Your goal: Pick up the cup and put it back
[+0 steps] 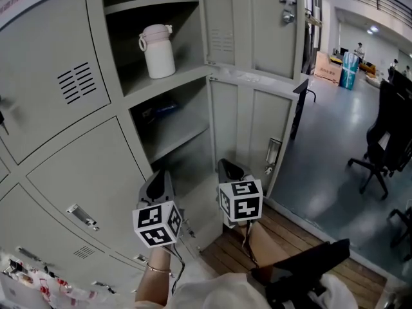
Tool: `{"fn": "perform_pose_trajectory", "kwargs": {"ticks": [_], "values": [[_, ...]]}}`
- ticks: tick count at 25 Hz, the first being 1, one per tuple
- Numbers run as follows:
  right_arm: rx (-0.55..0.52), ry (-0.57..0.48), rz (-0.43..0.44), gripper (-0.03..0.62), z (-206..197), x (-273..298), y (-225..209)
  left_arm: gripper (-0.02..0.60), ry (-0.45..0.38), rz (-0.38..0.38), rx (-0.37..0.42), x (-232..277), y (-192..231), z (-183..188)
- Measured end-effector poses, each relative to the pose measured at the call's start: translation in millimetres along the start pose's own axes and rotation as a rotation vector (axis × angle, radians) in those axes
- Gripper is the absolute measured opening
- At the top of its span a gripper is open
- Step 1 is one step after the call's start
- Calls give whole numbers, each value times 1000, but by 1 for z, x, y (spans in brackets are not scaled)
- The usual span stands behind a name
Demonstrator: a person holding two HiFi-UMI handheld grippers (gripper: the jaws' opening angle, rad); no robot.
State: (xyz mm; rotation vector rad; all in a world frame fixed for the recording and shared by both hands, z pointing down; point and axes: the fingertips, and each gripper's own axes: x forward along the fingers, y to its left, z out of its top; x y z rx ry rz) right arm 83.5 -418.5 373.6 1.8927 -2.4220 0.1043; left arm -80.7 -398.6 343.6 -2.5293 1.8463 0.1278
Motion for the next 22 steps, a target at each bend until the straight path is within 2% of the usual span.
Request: {"fn": "perform_pose_trajectory", "kwargs": {"ticks": [22], "values": [[0, 29, 12, -11, -14, 10, 5, 12, 19, 14, -15, 4, 4, -13]]}}
